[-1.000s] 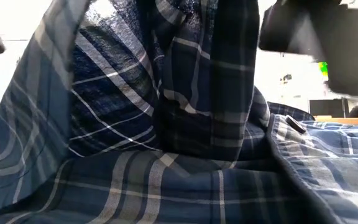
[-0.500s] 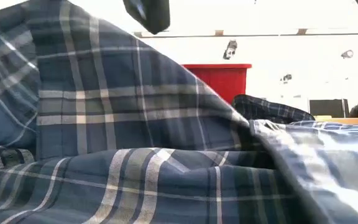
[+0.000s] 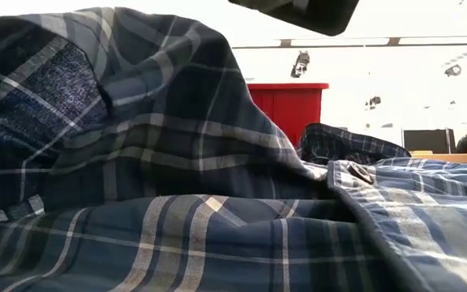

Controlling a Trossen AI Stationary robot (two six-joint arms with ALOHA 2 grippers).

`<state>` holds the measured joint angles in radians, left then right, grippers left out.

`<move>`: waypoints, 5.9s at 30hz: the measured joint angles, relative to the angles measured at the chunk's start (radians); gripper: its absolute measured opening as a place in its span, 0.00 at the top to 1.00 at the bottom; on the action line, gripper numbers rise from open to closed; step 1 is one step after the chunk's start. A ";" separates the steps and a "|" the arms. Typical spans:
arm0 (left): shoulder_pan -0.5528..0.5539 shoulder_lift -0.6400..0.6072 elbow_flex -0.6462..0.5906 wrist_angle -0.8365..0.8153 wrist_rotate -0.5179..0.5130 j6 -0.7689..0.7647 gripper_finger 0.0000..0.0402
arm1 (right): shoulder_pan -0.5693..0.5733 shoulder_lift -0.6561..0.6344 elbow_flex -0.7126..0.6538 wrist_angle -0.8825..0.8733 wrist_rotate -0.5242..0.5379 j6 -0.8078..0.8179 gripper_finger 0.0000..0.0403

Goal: Fold Laundry from Bin
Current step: Fold the blue patterned long sleeve shirt

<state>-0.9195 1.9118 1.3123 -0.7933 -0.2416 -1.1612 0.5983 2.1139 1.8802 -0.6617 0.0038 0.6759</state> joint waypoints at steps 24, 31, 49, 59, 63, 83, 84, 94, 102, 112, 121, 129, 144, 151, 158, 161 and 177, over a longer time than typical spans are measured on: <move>-0.030 -0.017 0.009 0.004 -0.007 -0.064 1.00 | -0.205 -0.029 -0.002 0.058 0.044 -0.054 0.48; -0.033 -0.017 0.008 0.018 -0.067 -0.079 1.00 | -0.118 0.023 -0.041 0.054 0.218 -0.071 0.50; -0.013 -0.025 -0.246 0.250 -0.107 -0.341 1.00 | -0.143 0.185 -0.039 0.101 0.299 -0.044 0.81; -0.019 -0.033 -0.244 0.232 -0.082 -0.325 1.00 | -0.141 0.086 -0.022 0.023 0.223 -0.061 0.96; -0.027 -0.043 -0.244 0.199 -0.053 -0.325 1.00 | -0.140 0.069 -0.022 0.022 0.107 -0.086 0.96; -0.038 -0.162 -0.250 0.136 0.060 -0.376 1.00 | -0.118 0.111 -0.021 0.128 0.051 -0.214 0.65; -0.037 -0.176 -0.249 0.128 0.055 -0.376 1.00 | -0.117 0.126 -0.022 0.127 0.079 -0.190 0.64; 0.144 -0.290 -0.303 0.030 -0.106 -0.261 1.00 | -0.074 0.169 -0.023 0.126 0.054 -0.120 0.70; 0.432 -0.266 -0.564 0.455 -0.053 -0.008 1.00 | -0.067 0.165 -0.016 0.125 0.022 -0.133 0.71; 0.463 -0.272 -0.619 0.474 -0.015 0.063 1.00 | -0.057 0.144 0.084 0.116 -0.078 -0.136 0.71; 0.466 -0.270 -0.580 0.283 -0.042 0.105 1.00 | -0.075 0.166 0.028 0.105 0.085 -0.110 0.71; 0.467 -0.276 -0.593 0.234 -0.078 0.110 1.00 | -0.029 0.136 0.033 0.050 -0.125 -0.068 0.71; 0.509 -0.307 -0.609 0.088 -0.128 0.116 1.00 | -0.073 0.176 0.031 0.146 -0.009 -0.126 0.71; 0.517 -0.308 -0.609 0.074 -0.137 0.137 1.00 | -0.036 0.134 0.051 0.052 -0.158 -0.110 0.71; 0.520 -0.330 -0.573 0.011 -0.083 0.163 1.00 | -0.043 0.038 0.092 0.157 0.028 -0.171 0.71; 0.508 -0.362 -0.475 -0.108 0.003 0.208 1.00 | -0.054 0.045 0.082 0.130 0.141 -0.188 0.71; 0.161 -0.270 -0.336 0.082 0.202 -0.101 1.00 | -0.071 0.049 -0.222 0.223 0.124 -0.027 0.71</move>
<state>-0.7584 1.6416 0.9763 -0.7110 -0.0398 -1.2623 0.5274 2.1628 1.6578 -0.4392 0.1279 0.6485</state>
